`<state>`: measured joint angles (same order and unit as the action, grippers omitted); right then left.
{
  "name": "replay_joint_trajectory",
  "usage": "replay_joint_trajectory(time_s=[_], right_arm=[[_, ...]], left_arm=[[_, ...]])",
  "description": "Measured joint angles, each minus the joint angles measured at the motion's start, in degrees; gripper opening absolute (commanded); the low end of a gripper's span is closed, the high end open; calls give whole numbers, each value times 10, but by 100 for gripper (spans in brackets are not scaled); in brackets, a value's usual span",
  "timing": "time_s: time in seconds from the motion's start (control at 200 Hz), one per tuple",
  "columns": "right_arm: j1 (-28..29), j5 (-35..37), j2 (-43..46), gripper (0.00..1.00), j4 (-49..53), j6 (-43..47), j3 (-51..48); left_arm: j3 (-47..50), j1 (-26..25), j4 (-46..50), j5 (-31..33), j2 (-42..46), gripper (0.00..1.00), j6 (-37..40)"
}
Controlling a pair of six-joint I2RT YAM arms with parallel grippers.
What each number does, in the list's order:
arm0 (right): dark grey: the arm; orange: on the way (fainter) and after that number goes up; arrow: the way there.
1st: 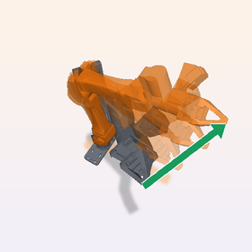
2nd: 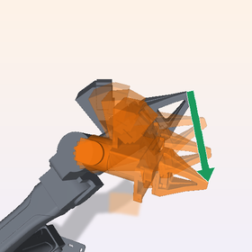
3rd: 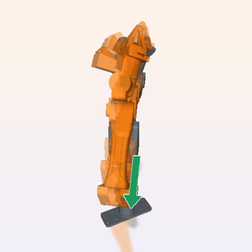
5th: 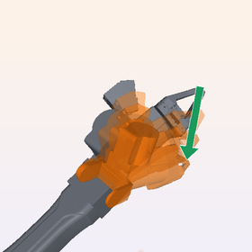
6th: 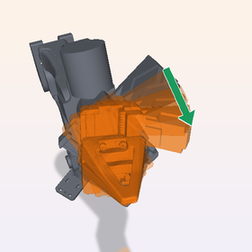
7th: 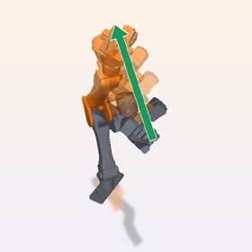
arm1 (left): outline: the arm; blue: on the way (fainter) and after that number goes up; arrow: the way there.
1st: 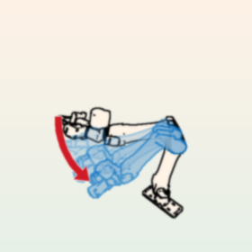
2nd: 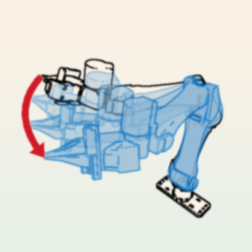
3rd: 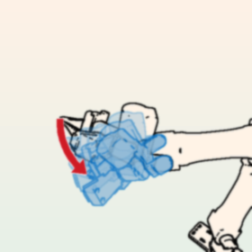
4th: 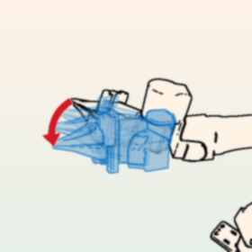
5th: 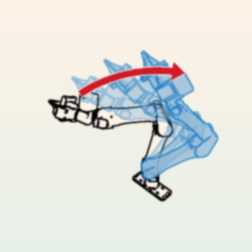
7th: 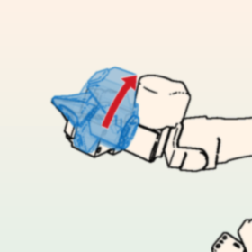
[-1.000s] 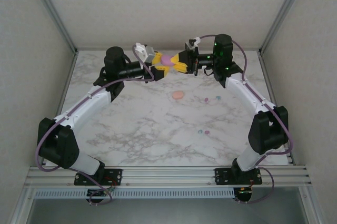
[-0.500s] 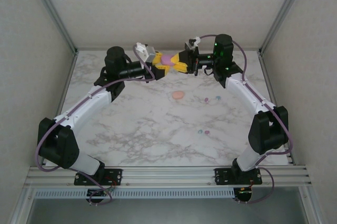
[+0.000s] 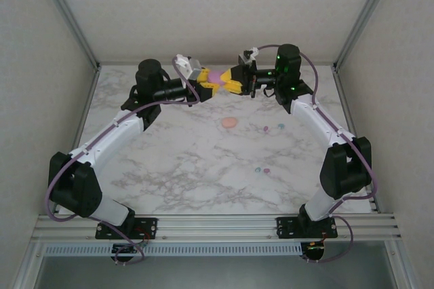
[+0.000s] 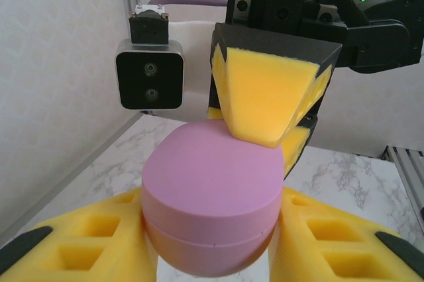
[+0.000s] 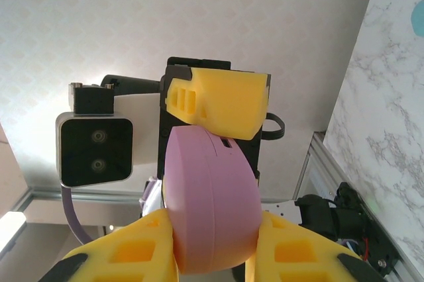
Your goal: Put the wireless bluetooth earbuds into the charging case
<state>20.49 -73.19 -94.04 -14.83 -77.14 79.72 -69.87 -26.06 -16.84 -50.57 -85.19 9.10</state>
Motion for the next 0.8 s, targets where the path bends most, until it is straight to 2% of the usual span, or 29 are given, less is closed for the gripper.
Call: replay_joint_trajectory(time_s=[0.075,0.145,0.28,0.35,0.41,0.616,0.801], right_arm=[[0,3,1,47,11,14,-1],[1,23,7,56,81,69,7],[1,108,13,64,308,254,82],[0,164,28,70,383,334,104],[0,214,56,70,425,398,101],[18,342,189,69,419,612,-14],[59,394,268,70,356,745,-129]], left_arm=[[0,0,5,1,0,33,2],[0,-4,20,1,0,32,11],[-5,-13,60,1,0,31,38],[-5,-15,80,1,0,31,48],[-5,-16,97,0,0,31,55],[-5,-31,131,-9,0,30,61],[-5,-48,131,-15,0,31,57]])
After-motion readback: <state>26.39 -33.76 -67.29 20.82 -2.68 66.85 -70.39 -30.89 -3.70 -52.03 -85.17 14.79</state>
